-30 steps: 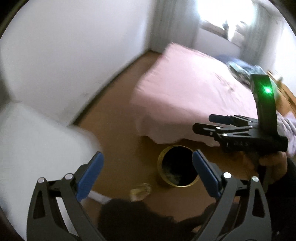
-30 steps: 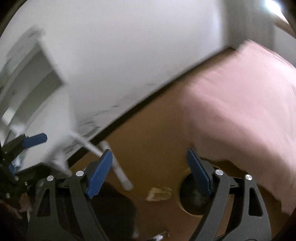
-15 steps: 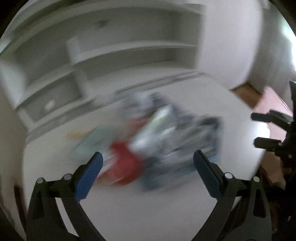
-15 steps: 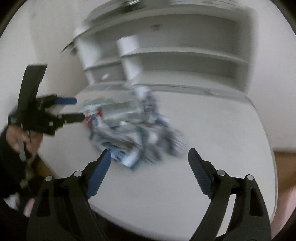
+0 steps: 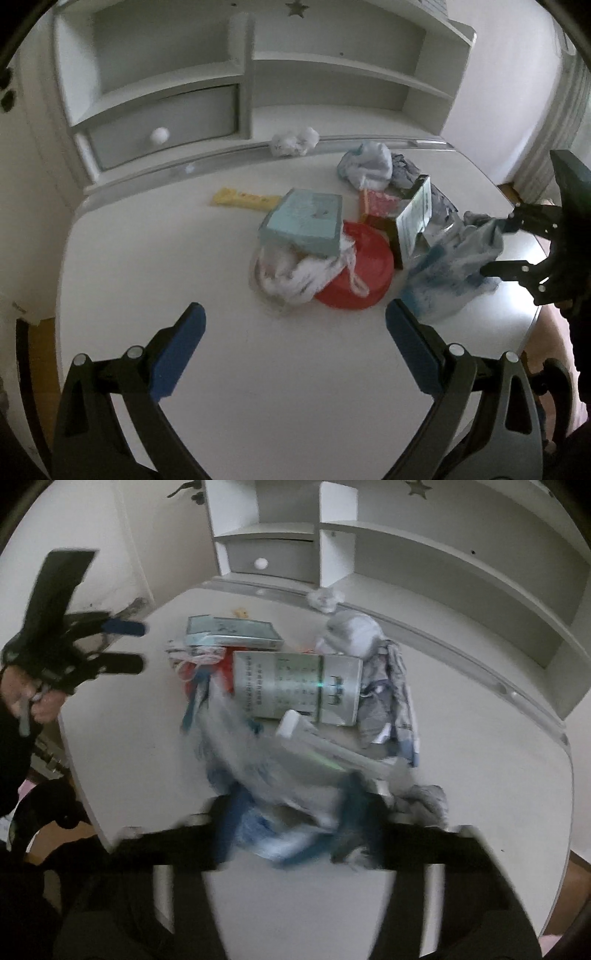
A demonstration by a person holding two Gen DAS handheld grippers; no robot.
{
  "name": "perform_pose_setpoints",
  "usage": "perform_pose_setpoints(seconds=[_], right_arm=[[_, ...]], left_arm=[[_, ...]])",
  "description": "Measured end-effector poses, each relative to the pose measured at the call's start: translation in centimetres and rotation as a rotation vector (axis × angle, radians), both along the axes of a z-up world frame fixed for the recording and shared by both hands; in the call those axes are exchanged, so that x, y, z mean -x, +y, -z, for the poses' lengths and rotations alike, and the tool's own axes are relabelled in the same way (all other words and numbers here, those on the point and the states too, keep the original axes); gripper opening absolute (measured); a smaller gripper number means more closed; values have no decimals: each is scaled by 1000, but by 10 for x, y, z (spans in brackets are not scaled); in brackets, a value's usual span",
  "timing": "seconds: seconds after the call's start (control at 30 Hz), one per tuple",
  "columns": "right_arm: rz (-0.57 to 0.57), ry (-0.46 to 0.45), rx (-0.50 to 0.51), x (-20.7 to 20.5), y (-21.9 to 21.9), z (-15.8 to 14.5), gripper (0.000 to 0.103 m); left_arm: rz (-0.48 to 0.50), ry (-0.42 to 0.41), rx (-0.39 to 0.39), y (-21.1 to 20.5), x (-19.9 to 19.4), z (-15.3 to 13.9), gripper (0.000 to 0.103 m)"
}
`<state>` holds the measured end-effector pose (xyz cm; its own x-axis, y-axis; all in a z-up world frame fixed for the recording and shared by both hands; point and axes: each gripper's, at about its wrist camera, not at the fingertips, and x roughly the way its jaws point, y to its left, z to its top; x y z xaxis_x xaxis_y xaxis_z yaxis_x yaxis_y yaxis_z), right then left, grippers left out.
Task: Collect trash
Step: 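Grasp the light blue paper box with the left tool while the right tool grasps the blue-white wrapper, then carry both items over the black bin and open both tools to drop them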
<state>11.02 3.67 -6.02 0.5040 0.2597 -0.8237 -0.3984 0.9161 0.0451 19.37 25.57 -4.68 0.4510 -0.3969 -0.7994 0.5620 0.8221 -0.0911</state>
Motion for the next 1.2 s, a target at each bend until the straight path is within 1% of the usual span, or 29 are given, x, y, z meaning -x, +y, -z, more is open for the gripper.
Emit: perform_pose_setpoints(seconds=[0.03, 0.1, 0.23, 0.3, 0.37, 0.43, 0.5, 0.57, 0.6, 0.67, 0.73, 0.8, 0.87, 0.93, 0.97, 1.0, 1.07, 1.1, 1.17, 1.2], right_arm=[[-8, -9, -9, 1, 3, 0, 30], [-30, -44, -30, 13, 8, -8, 26], [-56, -98, -46, 40, 17, -23, 23], [-59, -115, -58, 52, 21, -28, 22], [-61, -122, -78, 64, 21, -32, 22], [-60, -127, -85, 70, 20, -34, 22], [-48, -130, -99, 76, 16, -34, 21], [-36, -132, -116, 78, 11, -35, 21], [-24, -135, -125, 80, 8, -35, 20], [-4, -146, -147, 84, 0, -38, 20], [29, -174, -180, 91, -14, -46, 19], [86, -214, -206, 99, -31, -55, 19], [160, -255, -229, 111, -53, -62, 19], [273, -299, -244, 129, -83, -68, 19], [322, -315, -247, 138, -97, -69, 19], [404, -336, -238, 152, -117, -70, 19], [533, -358, -209, 175, -147, -68, 19], [620, -365, -192, 191, -168, -63, 19], [768, -368, -171, 221, -203, -53, 19], [860, -359, -151, 241, -223, -46, 19]], left_arm=[[6, -4, -9, -6, -7, -2, 95], [30, 7, -14, -18, -22, -1, 95], [60, 32, -59, -41, -52, 4, 95], [63, 62, -73, -49, -65, 9, 95], [79, 87, -81, -58, -73, 16, 95], [73, 87, -102, -63, -76, 22, 94], [69, 97, -102, -67, -78, 25, 84], [79, 115, -99, -69, -76, 26, 58], [83, 108, -105, -71, -73, 25, 58], [60, 65, -120, -70, -68, 17, 56], [42, 19, -103, -68, -58, -1, 56], [9, -45, -88, -69, -44, -23, 56], [10, -89, -68, -79, -29, -41, 56], [27, -130, -45, -99, -10, -54, 56], [49, -144, -22, -117, 3, -60, 56], [71, -151, -6, -129, 12, -64, 56], [134, -172, 27, -171, 37, -66, 56], [165, -178, 39, -187, 47, -66, 56], [244, -175, 70, -229, 71, -64, 56], [305, -165, 92, -258, 87, -62, 56]])
